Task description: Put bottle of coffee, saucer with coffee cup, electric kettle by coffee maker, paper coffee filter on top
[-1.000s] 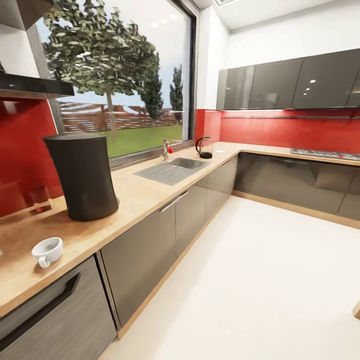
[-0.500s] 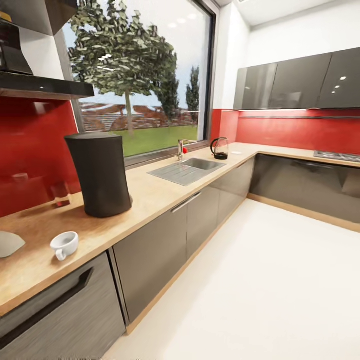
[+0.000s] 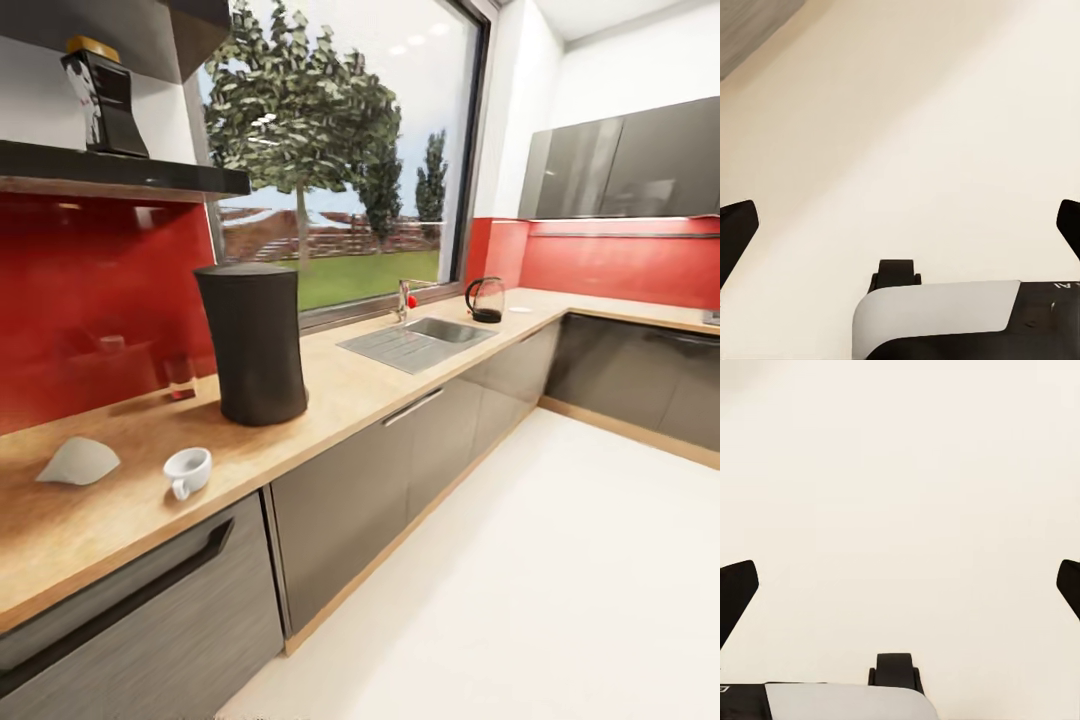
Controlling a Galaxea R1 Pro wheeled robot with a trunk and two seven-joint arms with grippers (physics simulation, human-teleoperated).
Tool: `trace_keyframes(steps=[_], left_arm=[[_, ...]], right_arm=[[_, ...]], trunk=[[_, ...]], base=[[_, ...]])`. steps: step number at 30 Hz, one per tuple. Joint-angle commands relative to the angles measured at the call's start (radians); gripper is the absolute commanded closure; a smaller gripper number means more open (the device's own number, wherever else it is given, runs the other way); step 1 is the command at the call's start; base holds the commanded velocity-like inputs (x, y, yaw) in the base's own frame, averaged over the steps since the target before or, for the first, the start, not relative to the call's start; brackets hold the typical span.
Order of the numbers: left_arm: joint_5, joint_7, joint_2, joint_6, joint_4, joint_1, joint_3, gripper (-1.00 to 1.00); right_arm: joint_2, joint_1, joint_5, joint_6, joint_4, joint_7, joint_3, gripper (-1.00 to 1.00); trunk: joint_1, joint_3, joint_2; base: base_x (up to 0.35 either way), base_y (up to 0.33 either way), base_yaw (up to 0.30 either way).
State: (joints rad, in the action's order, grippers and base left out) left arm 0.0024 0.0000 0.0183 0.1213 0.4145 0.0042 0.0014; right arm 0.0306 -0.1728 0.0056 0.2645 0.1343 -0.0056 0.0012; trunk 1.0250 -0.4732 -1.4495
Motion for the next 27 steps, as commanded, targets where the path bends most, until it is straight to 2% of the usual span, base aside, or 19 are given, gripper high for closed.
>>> trace_keyframes(steps=[1,27], left_arm=[[0.000,0.000,0.000,0.001,0.001,0.000,0.000,-1.00],[0.000,0.000,0.000,0.001,0.001,0.000,0.000,-1.00]], right_arm=[[0.000,-0.001,0.001,0.003,-0.001,-0.001,0.000,-1.00],[0.000,-0.001,0.001,0.004,-0.001,-0.001,0.000,-1.00]], trunk=[[0.000,-0.001,0.000],[0.000,-0.001,0.000]], base=[[0.000,0.000,0.272],[0.000,0.000,0.272]])
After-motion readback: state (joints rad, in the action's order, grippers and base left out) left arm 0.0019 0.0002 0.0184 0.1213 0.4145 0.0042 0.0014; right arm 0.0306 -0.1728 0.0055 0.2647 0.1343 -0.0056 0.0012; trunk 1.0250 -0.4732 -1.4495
